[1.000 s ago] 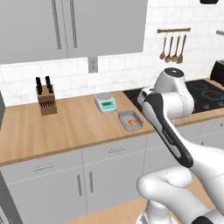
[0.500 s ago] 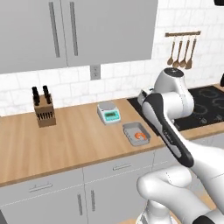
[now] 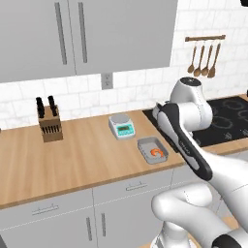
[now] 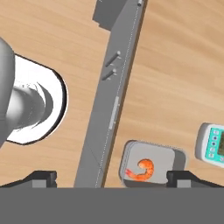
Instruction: Take the meat container that has the shrimp and place it on the second highest rack of the freezer. Then take the vegetable container that has the onion and lemon wedge and place it on the highest rack of the freezer.
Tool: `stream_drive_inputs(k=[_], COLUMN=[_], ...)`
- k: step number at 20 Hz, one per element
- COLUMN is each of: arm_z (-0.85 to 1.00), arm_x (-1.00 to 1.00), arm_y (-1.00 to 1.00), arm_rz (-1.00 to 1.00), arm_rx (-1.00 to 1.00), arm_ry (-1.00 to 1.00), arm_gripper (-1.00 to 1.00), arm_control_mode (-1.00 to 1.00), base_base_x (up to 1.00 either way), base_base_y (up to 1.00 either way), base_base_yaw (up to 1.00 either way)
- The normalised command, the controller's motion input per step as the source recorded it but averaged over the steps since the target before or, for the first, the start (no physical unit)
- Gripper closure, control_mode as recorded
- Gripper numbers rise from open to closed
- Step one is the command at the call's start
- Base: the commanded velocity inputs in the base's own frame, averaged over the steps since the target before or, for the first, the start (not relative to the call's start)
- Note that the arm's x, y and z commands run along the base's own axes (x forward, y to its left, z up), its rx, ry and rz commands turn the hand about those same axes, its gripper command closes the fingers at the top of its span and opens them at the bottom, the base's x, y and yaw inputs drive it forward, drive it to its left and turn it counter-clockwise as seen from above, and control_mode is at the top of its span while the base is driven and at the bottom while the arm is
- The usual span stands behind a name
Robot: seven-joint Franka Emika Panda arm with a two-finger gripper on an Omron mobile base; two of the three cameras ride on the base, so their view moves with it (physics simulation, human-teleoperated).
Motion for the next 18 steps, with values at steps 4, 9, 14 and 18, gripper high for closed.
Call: stream_drive_inputs(k=[4, 9, 14, 18], arm_z=[-0.47, -0.59, -0.80, -0.61], arm_x=[0.69, 0.46, 0.01, 0.00], arm_y=[-0.27, -0.25, -0.05, -0.03], arm_rz=[0.00, 0.01, 0.02, 0.00], arm_rx=[0.00, 0.00, 0.00, 0.00], arm_ry=[0.17, 0.17, -0.03, -0.10], arm_gripper=[-1.00, -1.00, -1.00, -1.00], arm_control_mode=[-1.00, -1.00, -1.00, -1.00], base_base_x=[0.00, 0.00, 0.00, 0.00], base_base_y=[0.00, 0.00, 0.00, 0.00], base_base_yaw=[0.00, 0.00, 0.00, 0.00])
